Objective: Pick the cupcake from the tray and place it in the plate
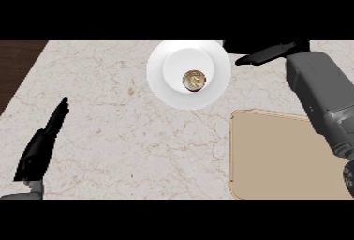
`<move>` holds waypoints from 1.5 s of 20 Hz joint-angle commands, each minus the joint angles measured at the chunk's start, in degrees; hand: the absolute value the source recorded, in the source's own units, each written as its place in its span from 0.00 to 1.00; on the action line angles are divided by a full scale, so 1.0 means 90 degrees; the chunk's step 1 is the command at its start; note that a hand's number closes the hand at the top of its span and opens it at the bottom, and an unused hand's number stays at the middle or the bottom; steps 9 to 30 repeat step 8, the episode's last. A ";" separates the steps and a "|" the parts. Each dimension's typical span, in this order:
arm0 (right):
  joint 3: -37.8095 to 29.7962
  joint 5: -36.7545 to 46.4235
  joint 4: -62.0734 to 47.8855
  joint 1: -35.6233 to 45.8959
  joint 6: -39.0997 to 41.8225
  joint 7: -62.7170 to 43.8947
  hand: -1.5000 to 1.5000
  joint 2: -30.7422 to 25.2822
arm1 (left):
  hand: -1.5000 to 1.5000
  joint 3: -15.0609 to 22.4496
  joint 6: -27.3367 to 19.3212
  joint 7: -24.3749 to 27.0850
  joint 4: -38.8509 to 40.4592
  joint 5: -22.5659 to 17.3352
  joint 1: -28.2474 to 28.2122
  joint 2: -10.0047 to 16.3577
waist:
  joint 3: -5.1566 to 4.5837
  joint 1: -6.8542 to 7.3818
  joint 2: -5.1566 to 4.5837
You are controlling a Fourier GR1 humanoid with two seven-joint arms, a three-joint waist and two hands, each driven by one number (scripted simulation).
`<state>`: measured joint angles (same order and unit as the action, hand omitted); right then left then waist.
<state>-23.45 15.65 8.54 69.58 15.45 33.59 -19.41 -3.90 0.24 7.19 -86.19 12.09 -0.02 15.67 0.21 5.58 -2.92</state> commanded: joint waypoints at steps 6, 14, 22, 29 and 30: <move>0.0027 0.0097 -0.0059 -0.0271 0.0576 0.0478 0.00 -0.0687 | 0.50 0.0013 0.0187 -0.0095 -0.0017 -0.0044 0.0152 0.0098 | 0.0009 0.0172 -0.0063; -0.0013 0.0076 -0.0051 -0.0396 0.0681 0.0646 0.00 -0.0887 | 0.50 0.0214 -0.0079 0.0033 -0.0049 0.0143 0.0010 -0.0192 | 0.0014 0.0193 -0.0088; -0.0013 0.0076 -0.0051 -0.0396 0.0681 0.0646 0.00 -0.0887 | 0.50 0.0214 -0.0079 0.0033 -0.0049 0.0143 0.0010 -0.0192 | 0.0014 0.0193 -0.0088; -0.0013 0.0076 -0.0051 -0.0396 0.0681 0.0646 0.00 -0.0887 | 0.50 0.0214 -0.0079 0.0033 -0.0049 0.0143 0.0010 -0.0192 | 0.0014 0.0193 -0.0088; -0.0013 0.0076 -0.0051 -0.0396 0.0681 0.0646 0.00 -0.0887 | 0.50 0.0214 -0.0079 0.0033 -0.0049 0.0143 0.0010 -0.0192 | 0.0014 0.0193 -0.0088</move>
